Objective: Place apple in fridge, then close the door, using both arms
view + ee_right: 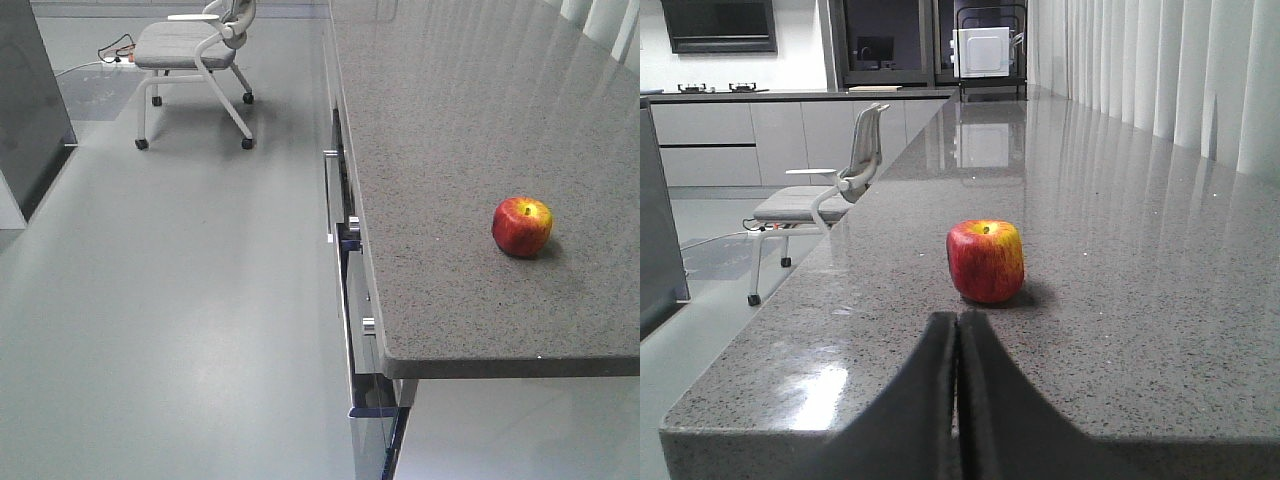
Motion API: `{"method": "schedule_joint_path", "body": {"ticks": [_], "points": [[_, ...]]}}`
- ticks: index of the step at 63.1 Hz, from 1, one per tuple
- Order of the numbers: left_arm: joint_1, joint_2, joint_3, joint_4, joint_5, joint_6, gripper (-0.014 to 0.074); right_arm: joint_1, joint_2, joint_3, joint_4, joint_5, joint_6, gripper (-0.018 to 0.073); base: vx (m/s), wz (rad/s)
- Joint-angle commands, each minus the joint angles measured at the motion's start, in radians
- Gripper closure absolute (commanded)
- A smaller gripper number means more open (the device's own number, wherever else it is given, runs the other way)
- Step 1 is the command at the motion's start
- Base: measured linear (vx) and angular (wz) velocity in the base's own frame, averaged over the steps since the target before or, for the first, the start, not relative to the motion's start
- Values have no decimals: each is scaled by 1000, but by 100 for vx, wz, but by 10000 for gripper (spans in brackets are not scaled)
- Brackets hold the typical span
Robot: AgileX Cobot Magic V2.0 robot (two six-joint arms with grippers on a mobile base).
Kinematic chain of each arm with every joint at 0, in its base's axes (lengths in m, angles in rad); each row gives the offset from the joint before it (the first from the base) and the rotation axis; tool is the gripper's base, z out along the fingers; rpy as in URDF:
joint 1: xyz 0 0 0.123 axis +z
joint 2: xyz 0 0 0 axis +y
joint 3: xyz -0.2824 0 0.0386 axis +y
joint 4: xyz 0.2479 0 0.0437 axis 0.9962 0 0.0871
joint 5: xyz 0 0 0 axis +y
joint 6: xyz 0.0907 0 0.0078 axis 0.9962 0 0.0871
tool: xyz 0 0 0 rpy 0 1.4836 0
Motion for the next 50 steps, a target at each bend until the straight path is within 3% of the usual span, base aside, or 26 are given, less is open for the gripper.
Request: {"method": "schedule_joint_path", "body": {"ticks": [1, 35, 50], "points": [[-2, -17, 22, 0, -75, -7, 603, 0, -18, 13, -3, -77, 0, 564, 0, 0], [-2, -17, 22, 0, -75, -7, 603, 0, -18, 7, 8, -141, 0, 564, 0, 0], [-2, -17, 22, 0, -75, -7, 603, 0, 50, -162, 48, -68, 0, 564, 0, 0]]}}
